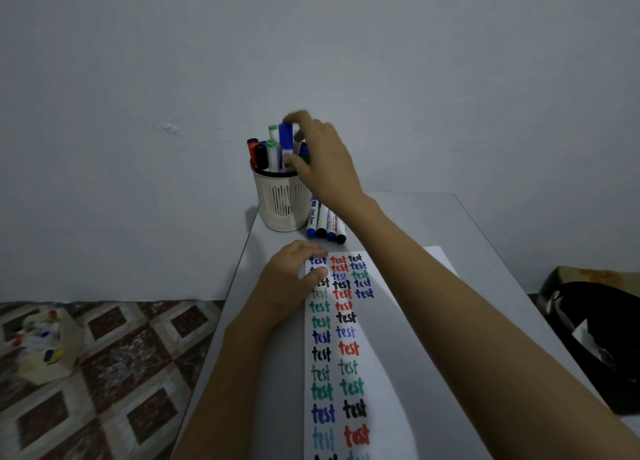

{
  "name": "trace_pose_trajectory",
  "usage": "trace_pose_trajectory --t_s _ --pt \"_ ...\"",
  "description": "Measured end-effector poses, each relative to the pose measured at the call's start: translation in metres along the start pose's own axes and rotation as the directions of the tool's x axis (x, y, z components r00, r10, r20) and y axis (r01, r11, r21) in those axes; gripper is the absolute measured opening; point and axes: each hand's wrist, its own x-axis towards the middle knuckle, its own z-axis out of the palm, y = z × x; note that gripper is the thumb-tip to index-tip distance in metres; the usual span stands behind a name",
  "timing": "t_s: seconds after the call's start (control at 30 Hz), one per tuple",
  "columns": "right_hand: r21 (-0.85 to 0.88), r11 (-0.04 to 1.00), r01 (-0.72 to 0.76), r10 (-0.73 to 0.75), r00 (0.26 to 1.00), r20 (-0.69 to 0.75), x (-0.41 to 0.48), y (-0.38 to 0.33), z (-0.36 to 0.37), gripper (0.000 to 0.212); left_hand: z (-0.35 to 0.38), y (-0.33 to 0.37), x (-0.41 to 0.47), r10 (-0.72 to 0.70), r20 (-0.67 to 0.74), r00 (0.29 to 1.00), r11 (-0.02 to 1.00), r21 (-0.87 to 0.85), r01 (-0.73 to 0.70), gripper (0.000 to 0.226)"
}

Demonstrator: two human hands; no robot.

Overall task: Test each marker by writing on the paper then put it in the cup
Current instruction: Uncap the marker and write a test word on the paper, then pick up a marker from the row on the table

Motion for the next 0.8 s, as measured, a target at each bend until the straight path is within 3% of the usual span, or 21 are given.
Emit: trace_pose_trajectory --t_s 0.17,0.23,0.3,0.4,0.47,0.67,0.8 --pt "-0.161 0.987 0.021 -0.003 0.994 0.107 -0.004 0.017 -0.009 0.031 0.001 -0.001 0.001 0.013 -0.009 1.0 1.0 0.026 -0.012 0.033" --pt "-0.073 0.996 -0.041 0.052 0.988 0.144 -0.015 0.026 -0.014 0.037 0.002 -0.002 0.001 0.019 -0.017 1.0 0.999 0.031 -0.018 0.03" --pt "0.021 0.981 -0.193 0.188 0.971 0.149 -0.032 0.037 -0.017 0.043 0.002 -0.002 0.001 0.023 -0.021 1.0 1.0 0.022 -0.022 0.029" --pt "-0.103 0.901 -0.421 0.427 0.824 0.372 -0.057 0.057 -0.014 0.04 0.001 -0.001 0.001 0.012 -0.02 1.0 1.0 0.006 -0.012 0.029" --pt "-0.177 0.866 -0.468 0.493 0.739 0.458 -0.07 0.062 -0.013 0.045 0.001 0.0 0.001 0.01 -0.017 1.0 1.0 0.012 -0.009 0.029" --pt "-0.169 0.858 -0.485 0.509 0.756 0.412 -0.08 0.058 -0.016 0.046 0.002 0.0 0.002 0.022 -0.021 1.0 0.999 0.043 -0.021 0.03" --pt "-0.088 0.823 -0.561 0.566 0.796 0.214 -0.086 0.057 -0.02 0.037 0.004 0.001 0.002 0.018 -0.034 0.999 0.998 0.053 -0.016 0.03"
